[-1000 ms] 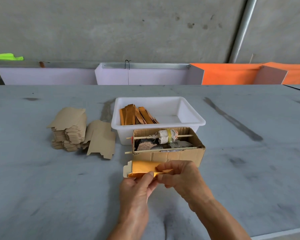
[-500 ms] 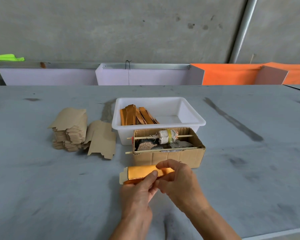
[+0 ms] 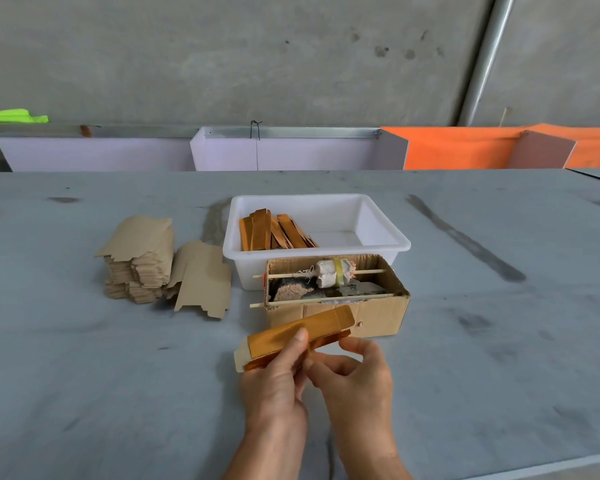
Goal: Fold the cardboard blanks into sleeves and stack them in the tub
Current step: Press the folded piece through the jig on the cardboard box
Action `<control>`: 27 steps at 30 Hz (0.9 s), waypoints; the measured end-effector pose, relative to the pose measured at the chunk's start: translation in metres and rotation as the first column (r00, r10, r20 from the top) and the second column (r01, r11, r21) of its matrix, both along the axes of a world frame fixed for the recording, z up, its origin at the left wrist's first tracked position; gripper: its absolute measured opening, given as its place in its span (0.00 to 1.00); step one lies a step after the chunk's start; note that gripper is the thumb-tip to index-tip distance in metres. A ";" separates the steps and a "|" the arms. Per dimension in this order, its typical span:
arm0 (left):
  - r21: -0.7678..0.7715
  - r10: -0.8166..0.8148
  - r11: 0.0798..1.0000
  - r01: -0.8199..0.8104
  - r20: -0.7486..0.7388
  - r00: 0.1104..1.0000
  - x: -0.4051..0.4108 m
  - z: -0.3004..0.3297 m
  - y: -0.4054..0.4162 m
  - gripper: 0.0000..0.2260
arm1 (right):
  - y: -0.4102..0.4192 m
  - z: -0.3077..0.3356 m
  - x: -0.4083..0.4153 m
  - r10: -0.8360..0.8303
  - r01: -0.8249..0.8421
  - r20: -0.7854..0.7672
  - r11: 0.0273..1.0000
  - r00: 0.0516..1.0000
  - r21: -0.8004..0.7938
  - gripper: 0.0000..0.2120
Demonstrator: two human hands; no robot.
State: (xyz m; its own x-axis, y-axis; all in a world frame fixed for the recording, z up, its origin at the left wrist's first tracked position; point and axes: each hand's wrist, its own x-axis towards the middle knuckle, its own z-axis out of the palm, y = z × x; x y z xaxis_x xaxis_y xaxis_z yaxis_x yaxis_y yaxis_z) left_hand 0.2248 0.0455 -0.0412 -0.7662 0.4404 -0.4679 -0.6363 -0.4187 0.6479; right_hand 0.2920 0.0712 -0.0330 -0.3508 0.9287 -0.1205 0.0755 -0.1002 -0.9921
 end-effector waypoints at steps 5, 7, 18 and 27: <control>0.032 -0.045 0.998 0.045 0.005 0.999 -0.001 0.003 0.002 0.12 | 0.006 -0.004 0.001 -0.002 -0.008 -0.108 0.996 0.994 -0.090 0.17; 0.061 -0.075 0.995 0.075 -0.001 0.997 -0.002 0.003 0.001 0.18 | 0.010 -0.003 0.002 0.038 -0.046 -0.115 0.997 0.993 -0.066 0.15; -0.017 -0.158 0.987 0.158 0.017 0.987 -0.007 0.008 0.000 0.23 | 0.023 -0.004 0.007 0.160 -0.138 -0.159 0.980 0.974 0.140 0.13; -0.086 -0.205 0.976 0.202 -0.028 0.978 -0.002 0.006 0.000 0.11 | 0.020 -0.001 0.014 0.131 -0.141 -0.351 0.990 0.927 -0.005 0.10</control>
State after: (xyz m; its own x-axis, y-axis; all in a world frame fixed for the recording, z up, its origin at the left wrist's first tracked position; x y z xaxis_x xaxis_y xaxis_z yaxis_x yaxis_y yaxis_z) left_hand 0.2228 0.0454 -0.0355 -0.6817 0.5502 -0.4822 -0.6780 -0.2273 0.6990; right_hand 0.3064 0.0917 -0.0340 -0.4983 0.8670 0.0061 -0.2602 -0.1428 -0.9549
